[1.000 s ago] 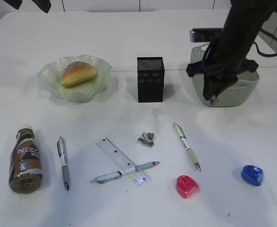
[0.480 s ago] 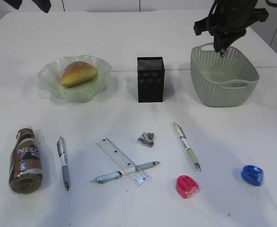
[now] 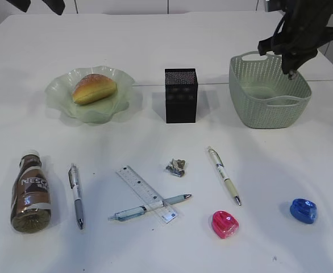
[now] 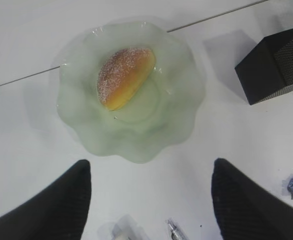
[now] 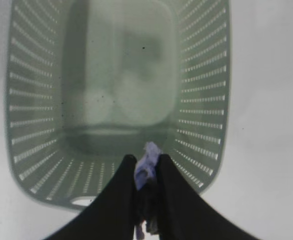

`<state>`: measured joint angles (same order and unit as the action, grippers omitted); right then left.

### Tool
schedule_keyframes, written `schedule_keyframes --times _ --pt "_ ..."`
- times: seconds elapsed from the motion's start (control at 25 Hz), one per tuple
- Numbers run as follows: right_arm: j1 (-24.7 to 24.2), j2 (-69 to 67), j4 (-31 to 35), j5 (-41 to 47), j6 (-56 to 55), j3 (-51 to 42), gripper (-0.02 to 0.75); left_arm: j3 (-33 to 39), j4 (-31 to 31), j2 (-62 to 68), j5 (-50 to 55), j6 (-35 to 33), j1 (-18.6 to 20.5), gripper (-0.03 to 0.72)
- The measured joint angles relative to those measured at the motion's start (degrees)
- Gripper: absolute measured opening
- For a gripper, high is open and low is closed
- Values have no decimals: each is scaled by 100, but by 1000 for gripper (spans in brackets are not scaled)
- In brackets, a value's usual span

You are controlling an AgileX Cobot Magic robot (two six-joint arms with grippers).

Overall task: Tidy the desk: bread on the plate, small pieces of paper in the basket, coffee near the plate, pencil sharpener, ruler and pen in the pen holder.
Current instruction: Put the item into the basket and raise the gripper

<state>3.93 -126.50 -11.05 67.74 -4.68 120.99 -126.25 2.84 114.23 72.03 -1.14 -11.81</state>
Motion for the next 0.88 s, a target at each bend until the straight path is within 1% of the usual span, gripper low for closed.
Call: schedule_keyframes --times 0.08,0.32,0.4,0.48,0.56,0.6,0.64,0.68,0.76,0.8,0.88 --pt "-75 -99 0 -136 0 0 98 0 24 0 0 0 0 527" --pt "-75 -234 0 -416 -47 0 101 0 22 0 0 0 0 527" --pt "-75 -293 26 -491 -59 13 130 0 22 0 0 0 0 527" --pt "-75 -359 77 -548 -68 13 230 0 22 0 0 0 0 527" --pt "-75 -359 77 -548 -68 13 230 0 22 0 0 0 0 527" --pt "-75 -370 128 -645 -94 13 428 0 22 0 0 0 0 527" --pt "-75 -370 128 -671 -149 13 480 0 22 0 0 0 0 527" --pt "-75 -370 128 -681 -177 13 504 0 22 0 0 0 0 527" --pt "-75 -370 128 -681 -177 13 504 0 22 0 0 0 0 527" --pt "-75 -379 92 -594 -253 90 552 0 22 0 0 0 0 527" --pt "-75 -379 82 -418 -265 229 557 0 22 0 0 0 0 527"
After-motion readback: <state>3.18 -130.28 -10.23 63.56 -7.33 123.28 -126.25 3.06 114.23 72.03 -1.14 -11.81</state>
